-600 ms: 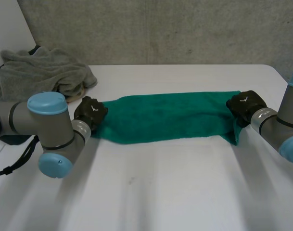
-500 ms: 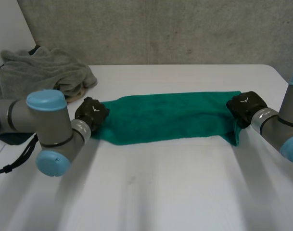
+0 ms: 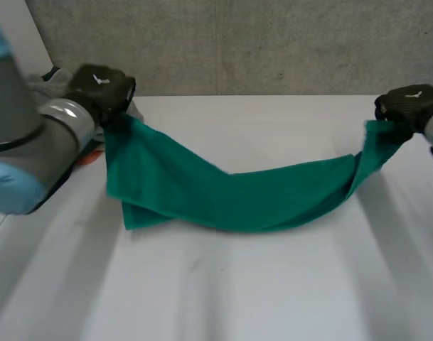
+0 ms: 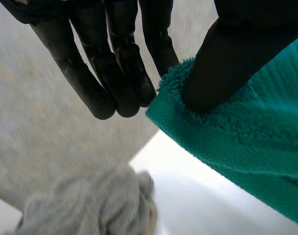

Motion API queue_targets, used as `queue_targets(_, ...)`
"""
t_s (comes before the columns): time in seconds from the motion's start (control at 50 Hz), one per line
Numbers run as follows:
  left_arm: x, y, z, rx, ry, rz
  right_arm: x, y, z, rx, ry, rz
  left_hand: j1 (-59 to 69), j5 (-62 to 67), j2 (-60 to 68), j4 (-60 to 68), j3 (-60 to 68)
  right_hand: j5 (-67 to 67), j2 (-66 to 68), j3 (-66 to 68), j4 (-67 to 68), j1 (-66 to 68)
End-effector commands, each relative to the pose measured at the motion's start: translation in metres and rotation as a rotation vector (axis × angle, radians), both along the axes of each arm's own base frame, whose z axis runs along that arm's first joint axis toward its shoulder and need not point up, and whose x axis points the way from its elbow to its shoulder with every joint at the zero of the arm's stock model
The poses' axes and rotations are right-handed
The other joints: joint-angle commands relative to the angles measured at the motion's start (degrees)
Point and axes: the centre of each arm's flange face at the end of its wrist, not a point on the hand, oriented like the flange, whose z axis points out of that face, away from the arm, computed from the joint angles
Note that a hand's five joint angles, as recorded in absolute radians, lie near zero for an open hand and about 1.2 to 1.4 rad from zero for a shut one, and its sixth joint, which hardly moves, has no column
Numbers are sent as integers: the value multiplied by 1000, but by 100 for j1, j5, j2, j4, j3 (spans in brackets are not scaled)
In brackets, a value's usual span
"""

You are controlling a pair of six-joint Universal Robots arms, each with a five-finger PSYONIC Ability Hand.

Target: Fold the laundry.

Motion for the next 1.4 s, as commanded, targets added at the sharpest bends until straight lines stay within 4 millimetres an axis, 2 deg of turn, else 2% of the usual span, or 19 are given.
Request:
queue_targets(0.02, -16, -55, -92, 101, -144, 68, 17, -30, -49, -52, -1, -40, 1418, 1376, 1156, 1132, 1199, 1372, 1251, 1190, 1136, 1507)
queue_targets(0.08, -22, -62, -104, 102, -153, 82, 23, -33, -59, -76, 13, -76, 1387, 1345, 1124, 1101, 1168, 1372, 1251, 1190, 1136, 1507)
queue_targets(0.12, -23, -62, -102, 101, -145, 82, 24, -34, -61, -87, 23, -102, -1491, -1533, -1753, -1777, -1710, 1372, 1251, 1190, 1136, 1507)
queue_targets(0.14, -23, -59, -98, 108, -136, 80, 25, -34, -62, -98, 28, -119, -4871, -4913, -5133, -5157, -5089, 1372, 1251, 1190, 1136, 1507)
queue_targets(0.16, -23, -58, -94, 104, -128, 76, 26, -34, -62, -103, 32, -125, -5582, -5624, -5844, -5868, -5801, 1372, 1251, 1190, 1136, 1507)
queue_targets(0.22, -21, -46, -68, 91, -87, 46, 27, -32, -61, -107, 53, -129, -5582, -5624, -5844, -5868, -5801, 1372, 1251, 1190, 1136, 1507)
queue_targets(0.3, -14, -16, -52, 128, -62, -3, 26, -27, -58, -93, 67, -117, -5582, -5624, -5844, -5868, -5801, 1372, 1251, 1190, 1136, 1507)
queue_targets(0.36, -10, 8, -58, 176, -91, -68, 25, -22, -59, -70, 72, -95, -4490, -4532, -4752, -4776, -4709, 1372, 1251, 1190, 1136, 1507)
queue_targets(0.48, 0, 28, -86, 273, -152, -147, 25, -16, -62, -43, 79, -57, -3190, -3232, -3452, -3476, -3409, 1372, 1251, 1190, 1136, 1507)
queue_targets(0.58, 6, 21, -114, 348, -149, -180, 25, -15, -67, -33, 93, -40, -2533, -2575, -2795, -2819, -2752, 1372, 1251, 1190, 1136, 1507)
queue_targets(0.92, -14, -1, -155, 338, -175, -206, 29, -7, -71, -11, 112, -19, -2568, -2610, -2830, -2854, -2787, 1372, 1251, 1190, 1136, 1507)
queue_targets(0.96, -16, -2, -158, 329, -191, -206, 29, -7, -70, -12, 110, -19, -1781, -1823, -2043, -2067, -1999, 1372, 1251, 1190, 1136, 1507)
queue_targets(1.0, -17, -6, -156, 306, -211, -191, 27, -7, -65, -21, 108, -26, 903, 861, 641, 617, 684, 1372, 1251, 1190, 1136, 1507)
queue_targets(1.1, -14, -11, -125, 245, -196, -143, 24, 1, -44, -26, 93, -35, 1418, 1376, 1156, 1132, 1199, 1372, 1251, 1190, 1136, 1507)
queue_targets(1.18, -7, -8, -78, 149, -118, -128, 16, 11, -20, 2, 100, -24, 1418, 1376, 1156, 1132, 1199, 1372, 1251, 1190, 1136, 1507)
queue_targets(1.2, -1, -6, -53, 101, -84, -111, 12, 16, -13, 41, 120, -12, 1418, 1376, 1156, 1132, 1199, 1372, 1251, 1190, 1136, 1507)
queue_targets(1.28, 7, 0, -16, 36, -30, -94, 3, 30, -7, 183, 207, 43, 1418, 1376, 1156, 1132, 1199, 1372, 1251, 1190, 1136, 1507)
queue_targets(1.34, 9, 4, -16, 72, -48, -98, -1, 38, -8, 263, 275, 79, 1418, 1376, 1156, 1132, 1199, 1372, 1251, 1190, 1136, 1507)
queue_targets(1.4, 12, 6, -36, 189, -127, -105, -2, 43, -14, 330, 359, 123, 1418, 1376, 1156, 1132, 1199, 1372, 1251, 1190, 1136, 1507)
